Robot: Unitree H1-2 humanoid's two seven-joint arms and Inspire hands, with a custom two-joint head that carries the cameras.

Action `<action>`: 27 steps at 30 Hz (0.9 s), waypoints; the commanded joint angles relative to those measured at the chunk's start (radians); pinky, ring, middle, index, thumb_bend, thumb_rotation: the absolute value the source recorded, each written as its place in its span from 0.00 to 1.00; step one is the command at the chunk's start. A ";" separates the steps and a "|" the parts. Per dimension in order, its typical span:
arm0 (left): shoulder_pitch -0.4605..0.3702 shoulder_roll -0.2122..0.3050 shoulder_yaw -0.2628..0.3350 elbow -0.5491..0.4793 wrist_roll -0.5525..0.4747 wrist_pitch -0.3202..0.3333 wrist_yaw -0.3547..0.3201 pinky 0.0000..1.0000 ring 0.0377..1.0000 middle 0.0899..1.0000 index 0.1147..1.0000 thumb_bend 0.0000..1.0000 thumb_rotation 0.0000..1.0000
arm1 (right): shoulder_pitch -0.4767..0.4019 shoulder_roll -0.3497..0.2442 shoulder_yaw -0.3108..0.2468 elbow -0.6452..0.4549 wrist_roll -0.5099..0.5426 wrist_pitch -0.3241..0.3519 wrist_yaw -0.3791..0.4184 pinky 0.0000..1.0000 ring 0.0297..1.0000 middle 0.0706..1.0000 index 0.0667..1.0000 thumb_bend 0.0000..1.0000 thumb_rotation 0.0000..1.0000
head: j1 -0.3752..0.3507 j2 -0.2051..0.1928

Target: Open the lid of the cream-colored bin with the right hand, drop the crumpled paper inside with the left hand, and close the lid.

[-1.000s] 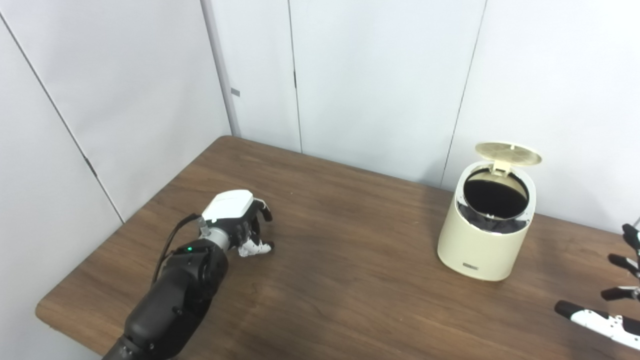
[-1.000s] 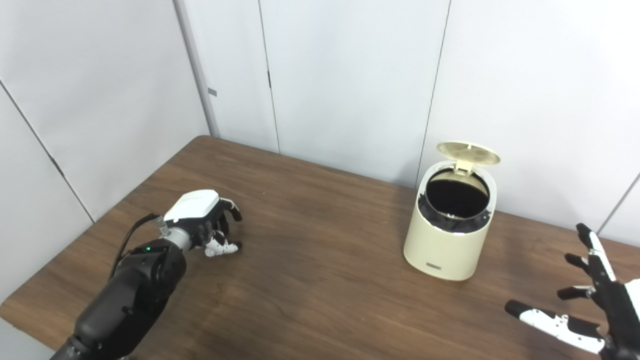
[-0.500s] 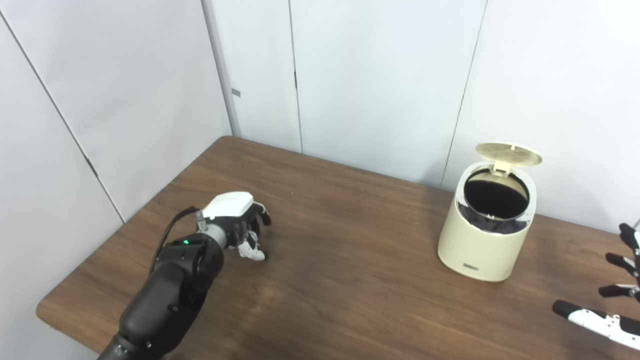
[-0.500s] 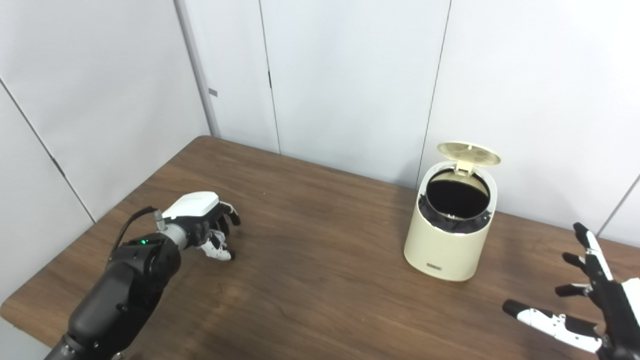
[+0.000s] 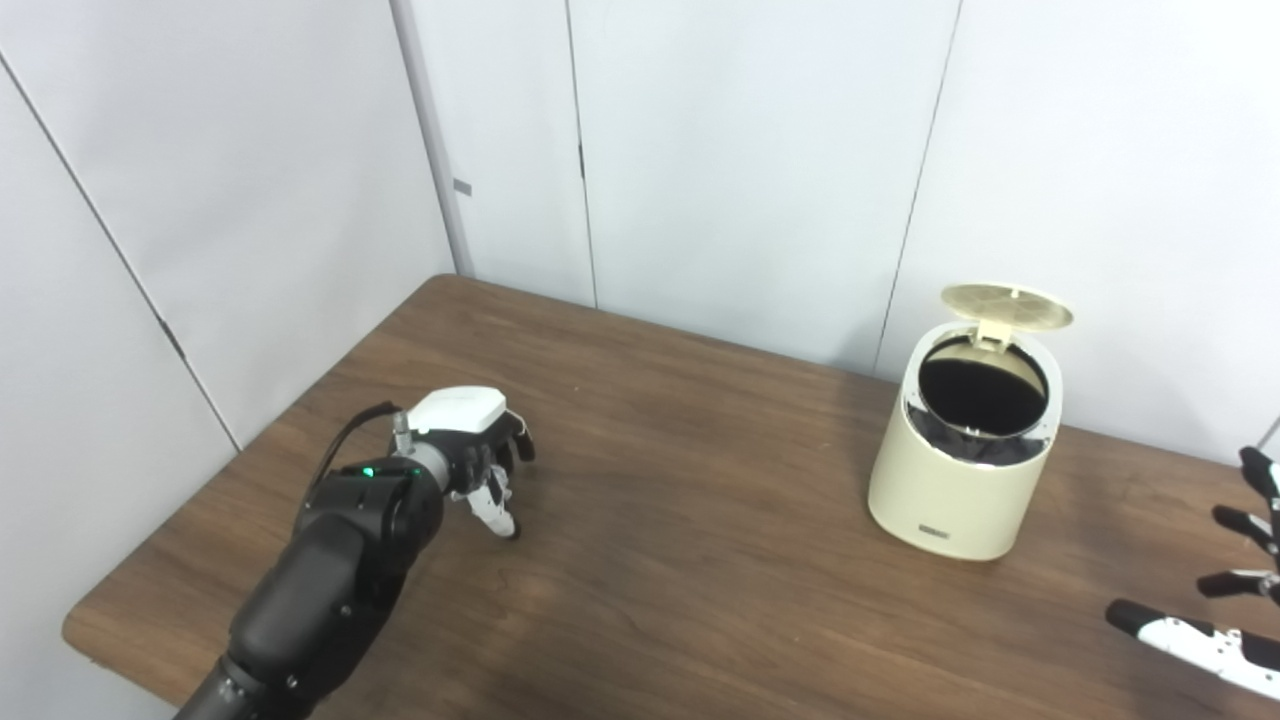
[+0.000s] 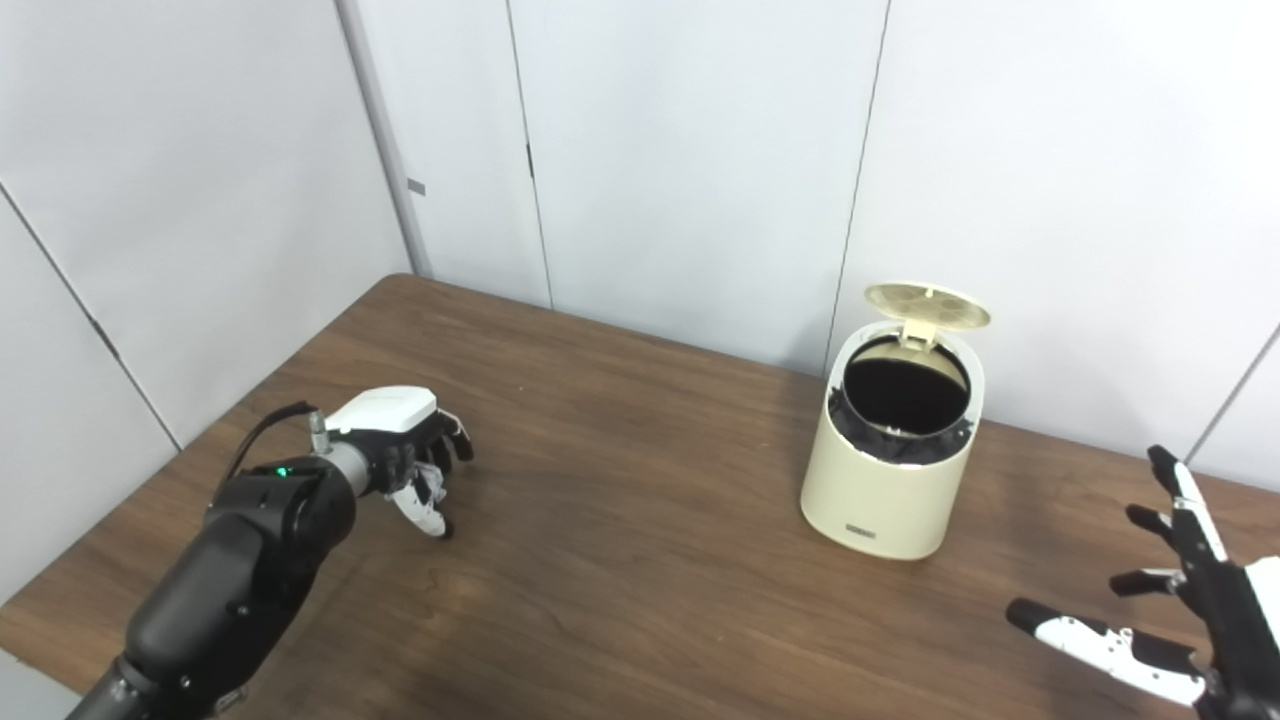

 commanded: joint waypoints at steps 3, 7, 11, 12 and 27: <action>-0.012 0.026 0.016 -0.017 0.025 0.012 -0.091 0.63 0.73 0.79 0.73 0.85 0.00 | -0.028 -0.001 -0.012 -0.020 0.004 -0.022 -0.018 0.60 0.88 0.99 1.00 0.83 0.36 | 0.001 0.002; -0.030 0.016 0.040 -0.026 0.038 0.012 -0.154 0.63 0.73 0.79 0.73 0.83 0.00 | -0.029 0.001 -0.009 -0.017 0.002 -0.025 -0.020 0.56 0.87 0.99 1.00 0.83 0.36 | 0.003 0.003; -0.046 0.012 0.054 -0.022 0.044 0.012 -0.194 0.59 0.69 0.76 0.73 0.80 0.00 | -0.029 0.000 -0.003 -0.016 -0.008 -0.027 -0.020 0.63 0.87 0.99 1.00 0.82 0.36 | 0.003 0.003; -0.049 0.010 0.058 -0.019 0.045 0.012 -0.200 0.58 0.68 0.75 0.73 0.79 0.00 | -0.030 0.000 -0.003 -0.016 -0.008 -0.026 -0.019 0.61 0.88 0.99 1.00 0.82 0.36 | 0.003 0.003; -0.038 0.029 0.024 -0.001 0.060 0.007 -0.140 0.46 0.51 0.69 0.71 0.75 0.00 | -0.023 -0.009 -0.006 -0.021 -0.005 -0.027 -0.016 0.58 0.88 0.99 1.00 0.81 0.37 | 0.005 0.011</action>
